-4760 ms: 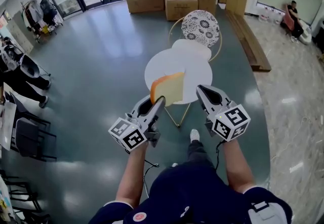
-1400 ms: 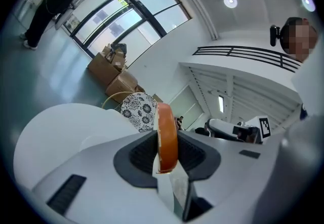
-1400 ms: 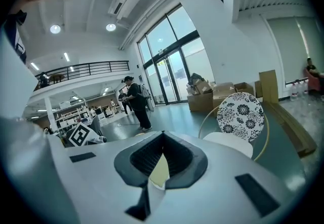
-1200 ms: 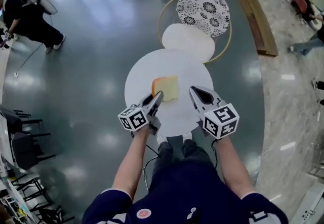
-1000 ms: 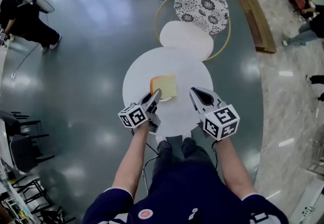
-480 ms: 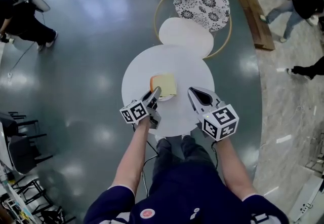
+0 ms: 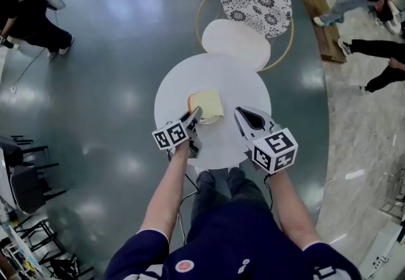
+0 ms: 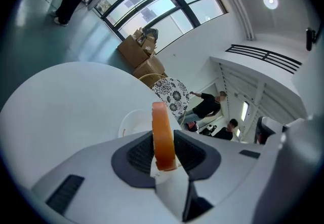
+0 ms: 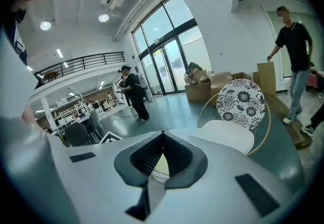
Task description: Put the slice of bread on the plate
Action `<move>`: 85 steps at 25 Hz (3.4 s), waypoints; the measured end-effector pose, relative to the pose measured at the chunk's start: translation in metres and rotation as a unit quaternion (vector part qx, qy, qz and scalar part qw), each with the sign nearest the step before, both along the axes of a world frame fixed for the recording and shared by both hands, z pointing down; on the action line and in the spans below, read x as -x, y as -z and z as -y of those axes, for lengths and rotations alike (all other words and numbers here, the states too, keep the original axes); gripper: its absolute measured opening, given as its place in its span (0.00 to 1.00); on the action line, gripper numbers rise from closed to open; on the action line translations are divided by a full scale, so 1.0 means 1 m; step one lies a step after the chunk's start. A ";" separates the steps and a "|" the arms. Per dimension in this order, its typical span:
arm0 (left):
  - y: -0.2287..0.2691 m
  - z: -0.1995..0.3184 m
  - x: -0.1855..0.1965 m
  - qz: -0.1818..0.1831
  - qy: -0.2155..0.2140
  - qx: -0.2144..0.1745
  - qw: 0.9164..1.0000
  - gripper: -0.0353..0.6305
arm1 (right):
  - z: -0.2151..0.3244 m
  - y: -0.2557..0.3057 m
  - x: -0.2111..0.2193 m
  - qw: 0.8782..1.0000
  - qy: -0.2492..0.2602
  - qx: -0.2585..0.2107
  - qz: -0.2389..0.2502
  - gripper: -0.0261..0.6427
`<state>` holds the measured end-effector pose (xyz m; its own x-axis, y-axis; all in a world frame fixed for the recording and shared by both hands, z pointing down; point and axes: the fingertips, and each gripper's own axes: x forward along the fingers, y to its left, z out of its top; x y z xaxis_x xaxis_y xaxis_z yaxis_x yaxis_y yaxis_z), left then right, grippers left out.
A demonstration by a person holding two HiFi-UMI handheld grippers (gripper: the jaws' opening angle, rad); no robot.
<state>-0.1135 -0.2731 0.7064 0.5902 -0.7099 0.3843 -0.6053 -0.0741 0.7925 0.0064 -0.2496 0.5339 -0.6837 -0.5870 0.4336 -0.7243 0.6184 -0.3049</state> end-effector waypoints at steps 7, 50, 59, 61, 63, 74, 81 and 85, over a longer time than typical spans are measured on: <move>-0.008 -0.002 0.000 0.060 -0.001 0.014 0.998 0.22 | -0.005 -0.001 -0.002 1.000 0.003 0.005 0.001 0.05; 0.061 -0.007 0.023 0.234 0.004 -0.067 0.970 0.26 | -0.014 0.016 -0.010 0.999 0.009 -0.015 0.031 0.05; 0.163 -0.039 -0.003 0.207 -0.021 -0.184 0.961 0.08 | -0.018 0.032 0.000 0.998 0.030 -0.032 0.043 0.05; 0.187 -0.045 -0.007 0.209 -0.024 -0.213 0.954 0.07 | -0.018 0.036 0.001 0.998 0.033 -0.037 0.048 0.05; 0.210 -0.052 -0.010 0.219 -0.030 -0.243 0.945 0.06 | -0.020 0.043 0.003 0.997 0.036 -0.043 0.054 0.05; 0.278 -0.085 -0.022 0.199 -0.049 -0.311 0.928 0.06 | -0.033 0.092 0.026 0.992 0.057 -0.090 0.074 0.05; 0.289 -0.090 -0.021 0.193 -0.041 -0.315 0.928 0.06 | -0.035 0.114 0.034 0.988 0.067 -0.116 0.080 0.05; 0.294 -0.093 -0.019 0.189 -0.039 -0.318 0.928 0.06 | -0.042 0.123 0.038 0.985 0.070 -0.123 0.097 0.05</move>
<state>-0.0941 -0.1800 0.4129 0.5573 -0.8252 0.0925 -0.8047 -0.5092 0.3054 -0.0315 -0.2077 0.4113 -0.8215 -0.5517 0.1440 -0.5694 0.7809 -0.2570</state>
